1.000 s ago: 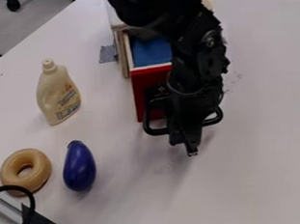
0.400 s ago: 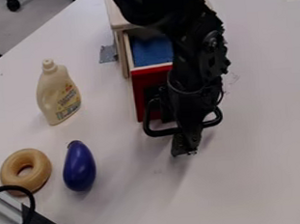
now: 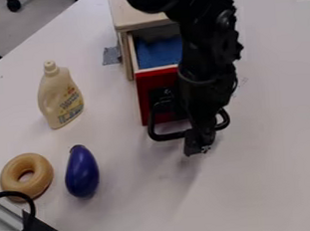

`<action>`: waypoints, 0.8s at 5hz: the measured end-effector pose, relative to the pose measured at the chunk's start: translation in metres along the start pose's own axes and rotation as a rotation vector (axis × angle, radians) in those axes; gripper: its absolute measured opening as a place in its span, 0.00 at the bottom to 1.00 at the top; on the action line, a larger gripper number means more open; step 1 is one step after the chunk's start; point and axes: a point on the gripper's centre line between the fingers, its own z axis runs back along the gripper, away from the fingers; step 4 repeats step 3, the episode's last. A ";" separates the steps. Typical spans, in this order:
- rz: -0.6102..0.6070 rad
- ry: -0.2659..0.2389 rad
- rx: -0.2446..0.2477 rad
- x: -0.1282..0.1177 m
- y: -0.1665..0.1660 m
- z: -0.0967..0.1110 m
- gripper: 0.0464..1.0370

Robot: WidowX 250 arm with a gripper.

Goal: Open the drawer

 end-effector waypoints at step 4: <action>0.086 -0.087 -0.073 0.009 0.024 0.054 0.96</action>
